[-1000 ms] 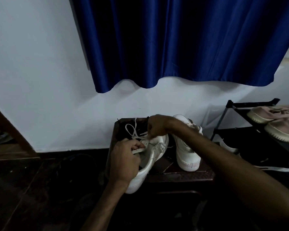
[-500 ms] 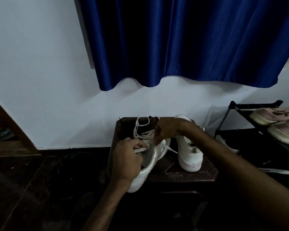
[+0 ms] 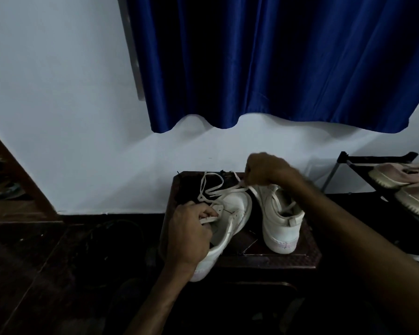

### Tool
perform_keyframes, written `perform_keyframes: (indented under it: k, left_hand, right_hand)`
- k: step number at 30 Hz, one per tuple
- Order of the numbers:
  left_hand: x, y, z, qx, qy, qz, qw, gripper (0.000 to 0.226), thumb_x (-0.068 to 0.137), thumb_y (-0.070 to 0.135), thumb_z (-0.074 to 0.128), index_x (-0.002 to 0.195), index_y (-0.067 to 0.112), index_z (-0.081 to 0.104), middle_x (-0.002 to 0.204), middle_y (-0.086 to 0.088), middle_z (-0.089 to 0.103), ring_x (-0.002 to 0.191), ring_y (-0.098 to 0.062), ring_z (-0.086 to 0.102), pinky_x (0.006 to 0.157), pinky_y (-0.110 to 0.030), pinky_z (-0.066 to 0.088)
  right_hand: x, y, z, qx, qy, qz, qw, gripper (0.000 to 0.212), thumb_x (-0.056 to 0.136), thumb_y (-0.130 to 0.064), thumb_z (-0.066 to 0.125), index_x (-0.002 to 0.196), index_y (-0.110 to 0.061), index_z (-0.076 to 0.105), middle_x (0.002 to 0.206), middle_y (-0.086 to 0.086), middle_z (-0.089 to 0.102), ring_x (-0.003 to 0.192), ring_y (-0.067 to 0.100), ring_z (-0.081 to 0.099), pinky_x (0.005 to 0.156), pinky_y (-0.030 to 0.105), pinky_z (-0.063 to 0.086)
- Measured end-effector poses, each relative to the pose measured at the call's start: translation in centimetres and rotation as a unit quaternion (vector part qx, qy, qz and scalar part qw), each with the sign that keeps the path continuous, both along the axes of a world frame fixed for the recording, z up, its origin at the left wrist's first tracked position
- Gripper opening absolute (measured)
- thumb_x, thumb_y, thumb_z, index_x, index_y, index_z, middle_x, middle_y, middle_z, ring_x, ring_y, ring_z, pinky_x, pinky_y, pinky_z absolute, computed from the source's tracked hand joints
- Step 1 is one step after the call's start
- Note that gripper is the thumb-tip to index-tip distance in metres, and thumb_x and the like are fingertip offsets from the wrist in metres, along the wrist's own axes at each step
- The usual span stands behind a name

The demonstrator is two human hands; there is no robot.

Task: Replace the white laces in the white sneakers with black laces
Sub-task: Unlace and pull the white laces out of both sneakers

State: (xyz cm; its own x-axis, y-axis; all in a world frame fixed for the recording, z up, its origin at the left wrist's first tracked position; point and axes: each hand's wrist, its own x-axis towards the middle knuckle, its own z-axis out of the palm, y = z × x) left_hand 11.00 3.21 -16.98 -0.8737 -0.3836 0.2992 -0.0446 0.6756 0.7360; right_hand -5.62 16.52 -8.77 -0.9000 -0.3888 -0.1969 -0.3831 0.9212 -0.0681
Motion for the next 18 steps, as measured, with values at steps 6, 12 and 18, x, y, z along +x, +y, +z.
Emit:
perform_keyframes:
  k: [6, 12, 18]
  left_hand:
    - [0.1, 0.1, 0.1, 0.004, 0.002, -0.001, 1.000, 0.039, 0.067, -0.009, 0.061, 0.078, 0.025, 0.077, 0.077, 0.016, 0.064, 0.070, 0.001, 0.060, 0.059, -0.003, 0.039]
    - [0.3, 0.1, 0.4, -0.004, -0.002, 0.000, 1.000, 0.036, 0.068, -0.005, 0.061, 0.078, 0.024, 0.077, 0.077, 0.015, 0.063, 0.066, 0.000, 0.056, 0.056, -0.002, 0.035]
    - [0.0, -0.2, -0.1, -0.020, -0.011, -0.001, 1.000, 0.035, 0.068, -0.006, 0.062, 0.077, 0.025, 0.077, 0.074, 0.013, 0.059, 0.069, -0.006, 0.056, 0.054, -0.005, 0.034]
  right_hand:
    - [3.1, -1.4, -1.2, 0.003, 0.082, 0.033, 0.996, 0.048, 0.079, -0.055, 0.070, 0.104, -0.014, 0.064, 0.100, 0.005, 0.064, 0.092, 0.026, 0.062, 0.073, 0.033, 0.042]
    - [4.7, -3.5, -3.6, -0.023, 0.034, 0.074, 0.996, 0.041, 0.079, -0.053, 0.071, 0.087, -0.013, 0.064, 0.102, 0.009, 0.066, 0.099, 0.029, 0.064, 0.078, 0.035, 0.049]
    - [5.0, -1.5, -1.7, 0.071, 0.027, 0.052, 0.996, 0.035, 0.092, -0.034, 0.056, 0.115, -0.008, 0.062, 0.123, 0.011, 0.063, 0.113, 0.030, 0.061, 0.079, 0.035, 0.045]
